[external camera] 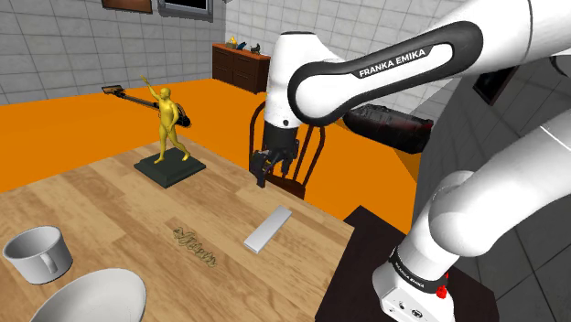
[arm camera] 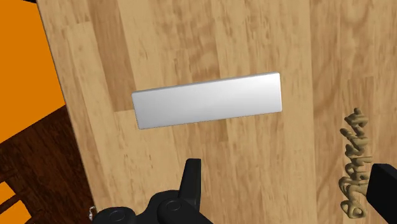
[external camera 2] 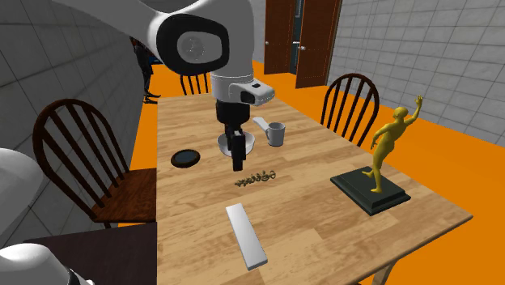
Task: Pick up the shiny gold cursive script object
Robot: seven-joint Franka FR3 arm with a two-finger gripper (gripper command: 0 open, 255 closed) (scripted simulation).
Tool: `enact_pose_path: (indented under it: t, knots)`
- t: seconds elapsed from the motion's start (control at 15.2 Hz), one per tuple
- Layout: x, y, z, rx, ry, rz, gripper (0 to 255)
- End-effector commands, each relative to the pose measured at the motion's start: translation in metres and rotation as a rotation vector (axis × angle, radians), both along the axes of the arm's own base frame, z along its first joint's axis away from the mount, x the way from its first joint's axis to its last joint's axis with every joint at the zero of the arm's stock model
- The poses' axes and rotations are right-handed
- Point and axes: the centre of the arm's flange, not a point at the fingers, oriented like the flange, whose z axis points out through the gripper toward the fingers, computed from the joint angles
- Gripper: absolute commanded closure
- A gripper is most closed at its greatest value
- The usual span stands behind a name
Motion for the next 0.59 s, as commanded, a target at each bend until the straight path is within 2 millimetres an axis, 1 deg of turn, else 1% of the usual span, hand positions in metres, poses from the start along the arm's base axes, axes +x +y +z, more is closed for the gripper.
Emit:
enact_pose_path:
  t: [0.0, 0.53]
  knots:
    - [0.009, 0.02, -0.018, -0.002, 0.002, 0.002, 0]
    - [0.04, 0.093, -0.09, -0.017, 0.011, 0.012, 0]
